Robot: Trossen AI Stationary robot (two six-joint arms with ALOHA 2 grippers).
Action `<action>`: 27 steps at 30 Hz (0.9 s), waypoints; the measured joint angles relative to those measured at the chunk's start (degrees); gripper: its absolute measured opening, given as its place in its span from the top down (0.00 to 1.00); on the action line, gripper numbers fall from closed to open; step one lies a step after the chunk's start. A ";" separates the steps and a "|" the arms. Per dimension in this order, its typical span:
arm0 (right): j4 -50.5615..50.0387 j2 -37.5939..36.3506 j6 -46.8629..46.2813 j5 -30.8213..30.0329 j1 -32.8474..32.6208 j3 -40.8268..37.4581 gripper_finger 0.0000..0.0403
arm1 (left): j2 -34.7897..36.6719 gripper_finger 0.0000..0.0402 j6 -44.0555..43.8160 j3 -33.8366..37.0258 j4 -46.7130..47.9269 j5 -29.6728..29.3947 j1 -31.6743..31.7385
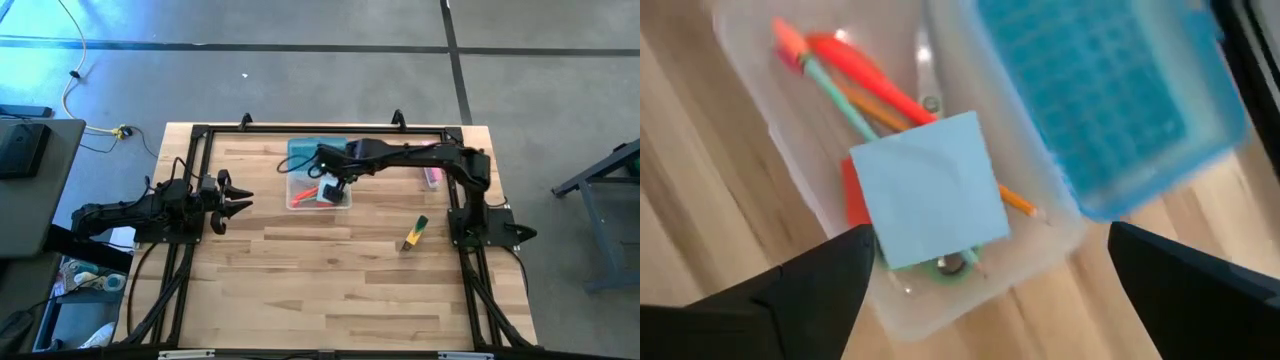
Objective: Pack school essentials
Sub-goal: Put the crayon box into the blue supply box
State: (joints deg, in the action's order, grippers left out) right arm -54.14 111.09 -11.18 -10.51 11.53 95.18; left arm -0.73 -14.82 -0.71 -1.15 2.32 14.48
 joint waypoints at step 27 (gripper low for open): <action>-31.19 -6.89 -85.59 -13.52 -17.27 0.00 0.03 | 0.00 0.71 -0.01 0.00 0.00 -0.01 -0.02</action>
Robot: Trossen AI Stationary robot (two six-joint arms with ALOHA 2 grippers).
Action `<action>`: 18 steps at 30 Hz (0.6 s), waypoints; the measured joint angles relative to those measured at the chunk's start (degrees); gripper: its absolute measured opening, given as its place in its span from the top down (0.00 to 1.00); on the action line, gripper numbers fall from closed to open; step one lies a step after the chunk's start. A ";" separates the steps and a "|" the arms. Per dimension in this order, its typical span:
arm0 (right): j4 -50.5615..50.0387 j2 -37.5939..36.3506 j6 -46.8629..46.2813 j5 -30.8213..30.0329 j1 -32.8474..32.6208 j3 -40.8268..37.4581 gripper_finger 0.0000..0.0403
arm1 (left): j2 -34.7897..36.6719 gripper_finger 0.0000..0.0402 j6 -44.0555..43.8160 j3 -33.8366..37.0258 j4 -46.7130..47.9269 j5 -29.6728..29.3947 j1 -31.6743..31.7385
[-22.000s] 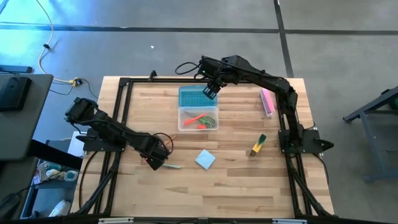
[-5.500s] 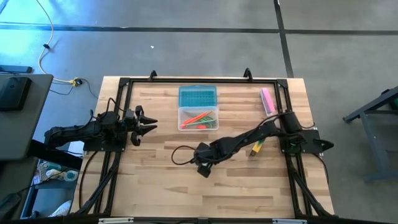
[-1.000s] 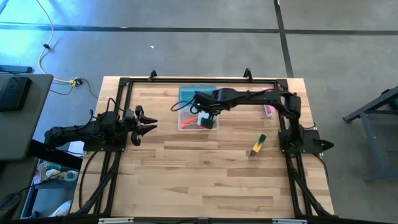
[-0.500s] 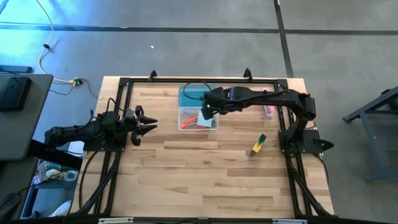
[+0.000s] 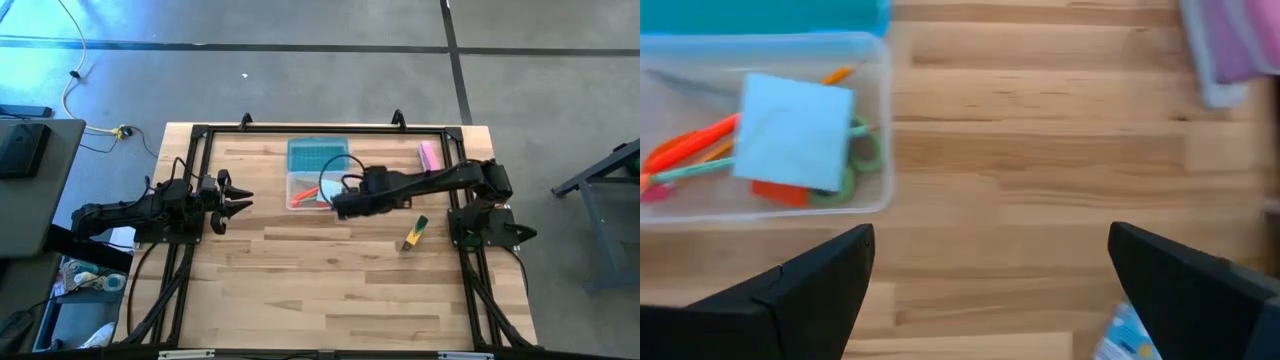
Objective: Pack school essentials
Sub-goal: Put the crayon box into the blue supply box
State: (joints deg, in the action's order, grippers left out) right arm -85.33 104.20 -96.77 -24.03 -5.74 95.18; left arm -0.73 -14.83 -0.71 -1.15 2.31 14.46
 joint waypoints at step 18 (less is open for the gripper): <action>-4.65 -2.28 21.99 2.02 -8.59 0.00 0.03 | 0.00 0.71 0.01 0.00 0.00 0.00 0.00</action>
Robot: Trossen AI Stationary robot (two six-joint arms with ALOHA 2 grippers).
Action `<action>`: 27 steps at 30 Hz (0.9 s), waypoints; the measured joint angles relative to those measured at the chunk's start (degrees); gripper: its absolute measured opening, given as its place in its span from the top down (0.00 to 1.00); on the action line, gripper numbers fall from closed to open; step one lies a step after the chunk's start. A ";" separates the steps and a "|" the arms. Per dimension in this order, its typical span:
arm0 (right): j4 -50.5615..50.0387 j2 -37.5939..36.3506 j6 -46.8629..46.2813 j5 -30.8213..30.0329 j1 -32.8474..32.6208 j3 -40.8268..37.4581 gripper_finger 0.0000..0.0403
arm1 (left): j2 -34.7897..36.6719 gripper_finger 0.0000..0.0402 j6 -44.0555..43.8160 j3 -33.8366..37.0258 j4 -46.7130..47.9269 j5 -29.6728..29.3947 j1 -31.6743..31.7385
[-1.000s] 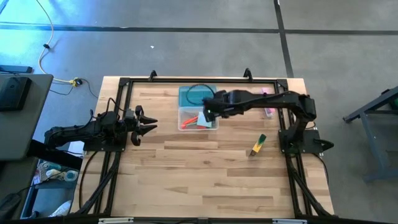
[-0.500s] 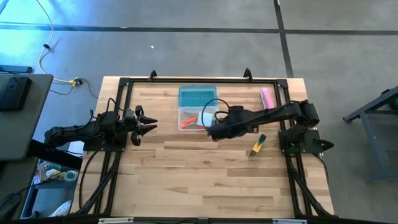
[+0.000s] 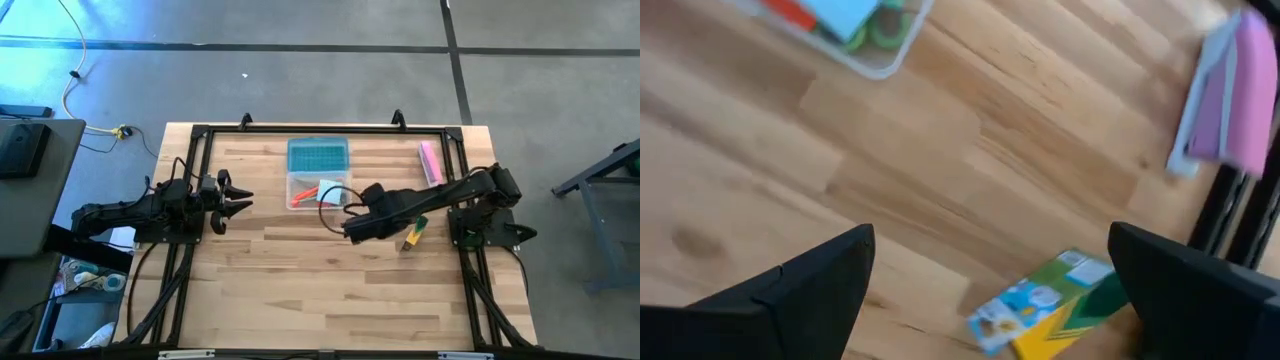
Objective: Pack school essentials
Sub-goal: Put the crayon box into the blue supply box
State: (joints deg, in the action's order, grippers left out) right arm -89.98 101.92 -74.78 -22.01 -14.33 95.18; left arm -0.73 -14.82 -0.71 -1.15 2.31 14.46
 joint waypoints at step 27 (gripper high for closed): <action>9.63 -28.56 53.52 7.39 -2.06 -26.30 0.03 | 0.00 0.71 0.01 0.02 0.00 0.00 0.02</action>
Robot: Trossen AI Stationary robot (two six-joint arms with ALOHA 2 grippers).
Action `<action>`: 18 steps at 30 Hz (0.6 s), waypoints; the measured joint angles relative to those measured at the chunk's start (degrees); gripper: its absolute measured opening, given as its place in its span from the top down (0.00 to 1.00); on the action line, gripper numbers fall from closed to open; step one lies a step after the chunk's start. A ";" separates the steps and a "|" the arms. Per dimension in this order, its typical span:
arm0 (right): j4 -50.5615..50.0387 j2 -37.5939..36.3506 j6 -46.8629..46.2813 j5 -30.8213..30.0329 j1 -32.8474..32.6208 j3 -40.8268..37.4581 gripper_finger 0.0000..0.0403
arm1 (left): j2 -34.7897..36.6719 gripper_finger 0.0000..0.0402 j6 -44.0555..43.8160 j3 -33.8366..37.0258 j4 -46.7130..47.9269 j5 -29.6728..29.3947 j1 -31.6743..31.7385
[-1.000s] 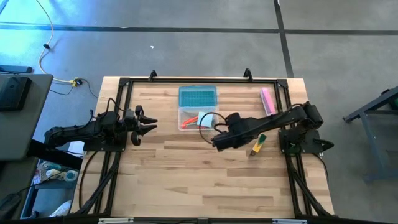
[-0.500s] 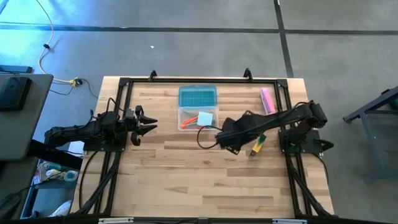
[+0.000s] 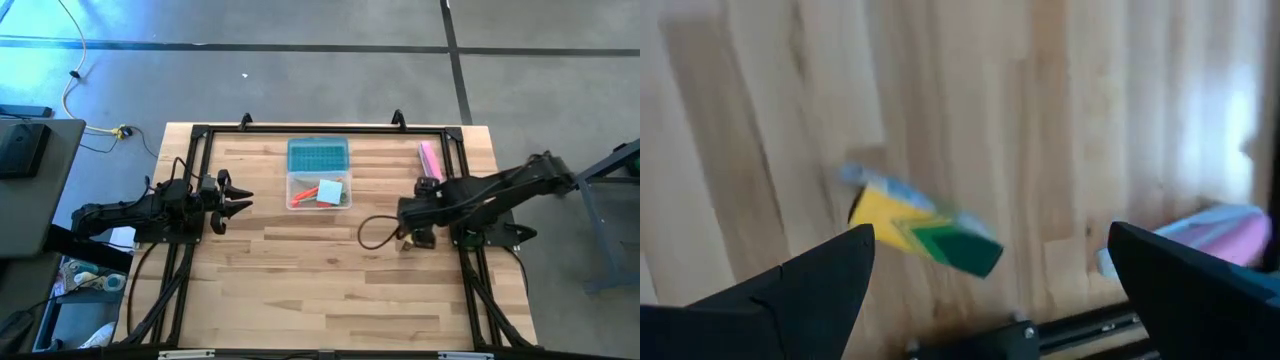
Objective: Pack school essentials
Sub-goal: Put the crayon box into the blue supply box
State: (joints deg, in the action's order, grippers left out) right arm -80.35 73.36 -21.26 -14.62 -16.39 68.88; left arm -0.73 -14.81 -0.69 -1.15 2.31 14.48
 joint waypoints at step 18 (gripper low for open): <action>13.81 -3.93 26.30 8.94 -0.17 -19.13 0.03 | 0.00 0.71 -0.01 0.00 0.00 0.00 -0.02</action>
State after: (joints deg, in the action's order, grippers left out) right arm -66.54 69.43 5.04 -5.67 -16.56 49.74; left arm -0.73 -14.82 -0.69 -1.15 2.31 14.46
